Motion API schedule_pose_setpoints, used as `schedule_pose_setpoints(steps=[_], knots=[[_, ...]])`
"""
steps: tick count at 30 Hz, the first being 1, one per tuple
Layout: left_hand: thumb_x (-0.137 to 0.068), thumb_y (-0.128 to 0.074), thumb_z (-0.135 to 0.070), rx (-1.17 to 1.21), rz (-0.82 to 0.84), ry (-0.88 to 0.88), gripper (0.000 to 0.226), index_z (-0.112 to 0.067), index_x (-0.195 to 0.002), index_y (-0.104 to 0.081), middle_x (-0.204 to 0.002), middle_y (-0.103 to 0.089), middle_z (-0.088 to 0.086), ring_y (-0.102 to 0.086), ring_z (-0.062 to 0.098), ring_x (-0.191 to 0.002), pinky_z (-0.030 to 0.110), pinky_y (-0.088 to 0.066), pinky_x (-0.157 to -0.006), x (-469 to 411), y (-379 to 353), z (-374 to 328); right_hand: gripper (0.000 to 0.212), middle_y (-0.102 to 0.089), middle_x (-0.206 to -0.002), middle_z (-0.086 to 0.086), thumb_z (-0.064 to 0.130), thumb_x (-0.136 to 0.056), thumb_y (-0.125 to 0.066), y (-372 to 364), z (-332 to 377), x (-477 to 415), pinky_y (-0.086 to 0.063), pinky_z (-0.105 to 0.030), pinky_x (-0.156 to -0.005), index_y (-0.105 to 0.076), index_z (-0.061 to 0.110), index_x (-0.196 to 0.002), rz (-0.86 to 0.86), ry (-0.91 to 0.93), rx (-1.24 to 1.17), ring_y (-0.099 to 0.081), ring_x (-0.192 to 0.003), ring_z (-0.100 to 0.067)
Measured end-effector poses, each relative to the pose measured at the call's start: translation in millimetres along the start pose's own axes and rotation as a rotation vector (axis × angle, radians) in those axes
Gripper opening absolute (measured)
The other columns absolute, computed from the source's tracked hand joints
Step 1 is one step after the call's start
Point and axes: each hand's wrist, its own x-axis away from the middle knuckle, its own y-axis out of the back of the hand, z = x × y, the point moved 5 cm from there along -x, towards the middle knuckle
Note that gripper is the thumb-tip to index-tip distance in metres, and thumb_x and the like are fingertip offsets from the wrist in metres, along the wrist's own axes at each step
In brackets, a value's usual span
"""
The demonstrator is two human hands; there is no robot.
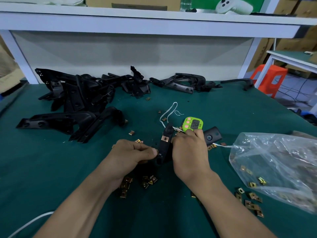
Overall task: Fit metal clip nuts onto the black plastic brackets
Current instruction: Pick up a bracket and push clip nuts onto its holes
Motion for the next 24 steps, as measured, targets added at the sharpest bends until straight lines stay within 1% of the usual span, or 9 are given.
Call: schedule_pose_setpoints(steps=[2, 4, 9, 13, 16, 18, 20, 23, 24], knots=[[-0.080, -0.084, -0.016, -0.060, 0.016, -0.005, 0.005, -0.017, -0.075, -0.083, -0.082, -0.079, 0.006, -0.070, 0.008, -0.075, 0.020, -0.056, -0.075, 2, 4, -3, 0.018, -0.056, -0.083, -0.001, 0.006, -0.064, -0.040, -2, 5, 0, -0.023, -0.038, -0.087, -0.040, 0.023, -0.072, 0.021, 0.019, 0.048, -0.050, -0.092, -0.026], [-0.079, -0.085, -0.016, -0.144, 0.028, -0.014, 0.006, -0.018, -0.073, -0.083, -0.078, -0.079, 0.004, -0.069, 0.007, -0.073, 0.022, -0.053, -0.076, 4, 6, -6, 0.015, -0.059, -0.087, -0.002, 0.010, -0.072, -0.048, -3, 10, 0, -0.025, -0.039, -0.088, -0.039, 0.022, -0.072, 0.030, 0.043, 0.076, -0.051, -0.094, -0.027], [-0.078, -0.085, -0.018, -0.201, 0.018, -0.048, 0.012, -0.021, -0.067, -0.081, -0.064, -0.071, -0.005, -0.058, 0.002, -0.061, 0.016, -0.046, -0.064, 8, -4, -8, 0.013, -0.061, -0.090, -0.002, 0.013, -0.076, -0.049, -2, 14, 1, -0.025, -0.038, -0.090, -0.042, 0.024, -0.076, 0.021, 0.060, 0.070, -0.051, -0.098, -0.027], [-0.080, -0.083, -0.014, -0.047, -0.020, -0.065, 0.007, -0.017, -0.074, -0.082, -0.078, -0.078, 0.008, -0.068, 0.013, -0.073, 0.029, -0.055, -0.074, 13, -15, -3, 0.016, -0.063, -0.089, -0.002, 0.011, -0.073, -0.051, -2, 8, 1, -0.027, -0.037, -0.089, -0.042, 0.023, -0.075, 0.018, 0.006, 0.028, -0.052, -0.095, -0.026], [-0.083, -0.077, -0.004, 0.031, 0.043, -0.142, 0.014, -0.017, -0.083, -0.083, -0.082, -0.079, 0.008, -0.069, 0.012, -0.074, 0.021, -0.056, -0.070, 18, -26, -7, 0.020, -0.065, -0.085, -0.001, 0.012, -0.070, -0.058, -3, 2, 0, -0.023, -0.035, -0.082, -0.043, 0.025, -0.073, 0.006, -0.066, -0.040, -0.054, -0.089, -0.026], [-0.082, -0.074, 0.004, 0.037, 0.107, -0.197, 0.026, -0.019, -0.092, -0.082, -0.089, -0.080, 0.004, -0.070, 0.011, -0.078, 0.022, -0.057, -0.073, 20, -34, -12, 0.027, -0.065, -0.083, 0.000, 0.012, -0.068, -0.062, -4, -3, 0, -0.018, -0.032, -0.077, -0.039, 0.026, -0.069, -0.006, -0.109, -0.088, -0.055, -0.087, -0.025], [-0.083, -0.073, 0.002, -0.010, 0.053, -0.238, 0.030, -0.024, -0.094, -0.081, -0.088, -0.079, 0.003, -0.068, 0.012, -0.073, 0.034, -0.058, -0.072, 20, -37, -12, 0.032, -0.065, -0.083, -0.001, 0.011, -0.067, -0.063, -5, -6, 0, -0.014, -0.031, -0.076, -0.035, 0.027, -0.068, -0.019, -0.119, -0.125, -0.055, -0.087, -0.025], [-0.083, -0.071, -0.020, -0.234, -0.165, -0.326, 0.008, -0.023, -0.089, -0.076, -0.077, -0.074, 0.002, -0.059, 0.021, -0.060, 0.043, -0.056, -0.066, 21, -34, -10, 0.038, -0.065, -0.082, -0.002, 0.010, -0.068, -0.059, -5, -5, 0, -0.012, -0.032, -0.075, -0.026, 0.026, -0.062, -0.039, -0.095, -0.119, -0.055, -0.084, -0.026], [-0.083, -0.068, -0.028, -0.319, -0.207, -0.358, 0.009, -0.022, -0.087, -0.074, -0.074, -0.071, 0.002, -0.055, 0.023, -0.058, 0.045, -0.055, -0.064, 23, -34, -10, 0.039, -0.065, -0.081, -0.003, 0.010, -0.069, -0.057, -5, -4, 0, -0.013, -0.032, -0.075, -0.023, 0.026, -0.061, -0.042, -0.084, -0.107, -0.055, -0.084, -0.027]])
